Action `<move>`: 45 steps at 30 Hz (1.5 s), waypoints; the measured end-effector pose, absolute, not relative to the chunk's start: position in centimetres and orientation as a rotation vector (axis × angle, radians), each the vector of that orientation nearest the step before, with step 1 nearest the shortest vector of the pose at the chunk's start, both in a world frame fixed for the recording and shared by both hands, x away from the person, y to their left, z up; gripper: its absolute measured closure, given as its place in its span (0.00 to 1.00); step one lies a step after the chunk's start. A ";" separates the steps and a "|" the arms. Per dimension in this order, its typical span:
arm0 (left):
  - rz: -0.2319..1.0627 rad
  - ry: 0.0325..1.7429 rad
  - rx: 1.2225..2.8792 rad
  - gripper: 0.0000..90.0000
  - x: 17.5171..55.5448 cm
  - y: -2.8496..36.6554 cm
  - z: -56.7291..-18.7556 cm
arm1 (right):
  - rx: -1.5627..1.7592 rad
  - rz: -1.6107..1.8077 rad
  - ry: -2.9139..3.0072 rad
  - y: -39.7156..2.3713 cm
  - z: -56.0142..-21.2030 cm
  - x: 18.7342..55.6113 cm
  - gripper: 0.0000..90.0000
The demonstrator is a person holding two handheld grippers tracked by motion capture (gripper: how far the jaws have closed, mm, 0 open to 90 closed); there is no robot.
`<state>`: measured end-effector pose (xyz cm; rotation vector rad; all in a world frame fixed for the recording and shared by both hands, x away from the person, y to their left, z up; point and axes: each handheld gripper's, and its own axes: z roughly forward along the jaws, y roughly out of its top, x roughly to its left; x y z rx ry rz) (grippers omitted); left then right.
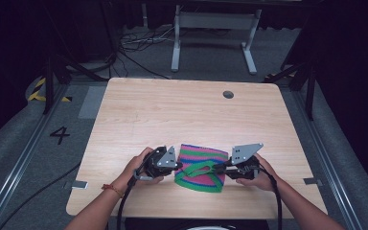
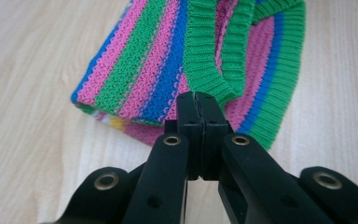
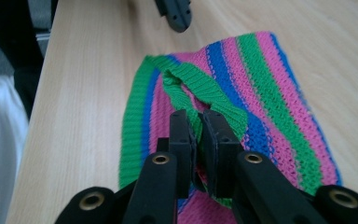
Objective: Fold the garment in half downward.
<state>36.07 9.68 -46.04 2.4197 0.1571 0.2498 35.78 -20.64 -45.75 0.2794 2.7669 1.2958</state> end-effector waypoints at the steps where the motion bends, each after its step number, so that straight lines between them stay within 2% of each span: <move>1: 0.241 0.158 2.415 1.00 36.0 9.6 -46.1 | 0.274 1.295 2.779 -20.6 -45.9 35.5 0.92; 10: 0.171 0.109 2.466 1.00 35.3 8.0 -48.0 | 0.226 1.203 2.866 -20.1 -48.2 33.4 0.89; 16: 0.088 0.129 2.460 1.00 35.3 8.5 -48.5 | 0.294 1.229 2.863 -20.8 -48.9 33.2 0.86; 24: 0.126 0.150 2.456 1.00 35.1 8.2 -48.9 | 0.285 1.186 2.813 -21.1 -49.1 33.2 0.87; 32: 0.172 0.196 2.441 1.00 35.7 7.3 -49.1 | 0.347 1.150 2.747 -21.9 -49.2 34.8 0.87; 39: 0.162 0.212 2.430 1.00 36.1 7.3 -49.2 | 0.367 1.150 2.731 -22.1 -49.3 35.3 0.86; 45: 0.162 0.228 2.430 0.99 35.9 7.3 -49.1 | 0.372 1.133 2.735 -21.9 -49.1 34.8 0.80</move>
